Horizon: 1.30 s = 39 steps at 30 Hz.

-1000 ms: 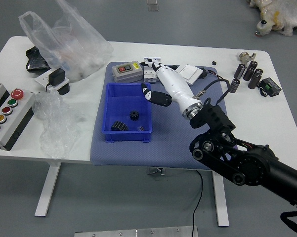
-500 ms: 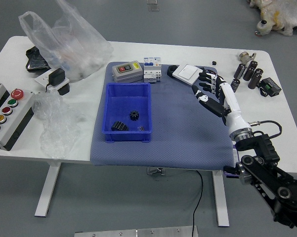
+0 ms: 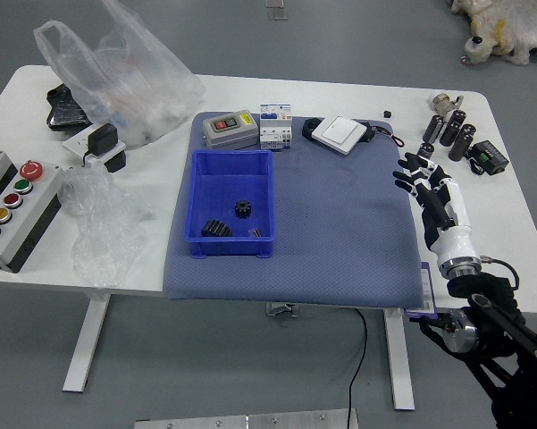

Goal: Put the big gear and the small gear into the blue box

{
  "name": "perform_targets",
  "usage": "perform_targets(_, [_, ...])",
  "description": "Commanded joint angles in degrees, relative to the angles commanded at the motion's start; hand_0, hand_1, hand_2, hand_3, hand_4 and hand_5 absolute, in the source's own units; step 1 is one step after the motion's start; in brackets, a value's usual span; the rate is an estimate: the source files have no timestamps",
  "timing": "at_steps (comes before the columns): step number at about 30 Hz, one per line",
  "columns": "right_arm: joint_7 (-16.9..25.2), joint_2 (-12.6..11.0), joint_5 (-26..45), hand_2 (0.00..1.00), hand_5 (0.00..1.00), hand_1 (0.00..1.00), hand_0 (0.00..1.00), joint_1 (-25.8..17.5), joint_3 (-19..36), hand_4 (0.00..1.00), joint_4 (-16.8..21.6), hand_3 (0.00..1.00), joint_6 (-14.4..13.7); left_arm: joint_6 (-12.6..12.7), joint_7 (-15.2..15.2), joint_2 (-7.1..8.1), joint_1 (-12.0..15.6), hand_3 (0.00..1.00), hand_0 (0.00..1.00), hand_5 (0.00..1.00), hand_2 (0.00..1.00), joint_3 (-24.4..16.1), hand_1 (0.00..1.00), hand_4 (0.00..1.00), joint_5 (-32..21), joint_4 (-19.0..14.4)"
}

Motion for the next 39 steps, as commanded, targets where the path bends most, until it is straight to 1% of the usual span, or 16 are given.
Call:
perform_targets(2, [0.1,0.3,0.6,0.664,0.491,0.625,0.701,-0.1,0.6,0.745,-0.2,0.652,0.0,0.0,-0.4,0.3,-0.3,0.678,0.624,0.277,0.547,0.8,0.573,0.714,-0.5,-0.5])
perform_targets(5, [0.2,0.8,0.7,0.651,0.504,0.614,0.695,-0.2,1.2,0.754,-0.5,0.64,-0.1,0.0,-0.6,0.65,-0.6,0.678,0.624,0.277,0.549,0.9,0.574,0.714,-0.5,-0.6])
perform_targets(10, [0.2,2.0,0.5,0.653,0.504,0.612,0.688,-0.8,1.9,0.753,-0.7,0.639,-0.3,0.0,-0.5,1.15,-0.4,0.678,0.624,0.277,0.549,-0.5,0.575,0.714,0.3,-0.1])
perform_targets(15, [0.2,2.5,0.0,0.653,0.501,0.611,0.689,-1.5,2.9,0.753,-0.8,0.639,-0.6,0.0,-0.3,1.32,0.4,0.677,0.624,0.276,0.549,-1.8,0.576,0.714,1.1,0.2])
perform_targets(20, [0.1,2.2,-0.3,0.653,0.501,0.611,0.689,-1.8,4.2,0.753,-0.7,0.639,-0.7,-0.1,-0.1,1.36,0.8,0.677,0.624,0.276,0.549,-2.0,0.576,0.714,1.3,0.2])
perform_targets(29, [-0.3,1.2,-0.7,0.651,0.499,0.603,0.686,-1.7,5.0,0.753,-0.7,0.639,-1.0,-0.1,0.4,1.74,0.7,0.678,0.625,0.276,0.55,-3.3,0.576,0.714,2.6,0.2])
perform_targets(39, [-0.3,1.2,-0.9,0.65,0.497,0.603,0.682,-2.2,6.8,0.751,-0.3,0.64,-1.0,-0.1,0.6,1.39,0.7,0.677,0.625,0.275,0.549,-4.9,0.577,0.714,3.8,0.2])
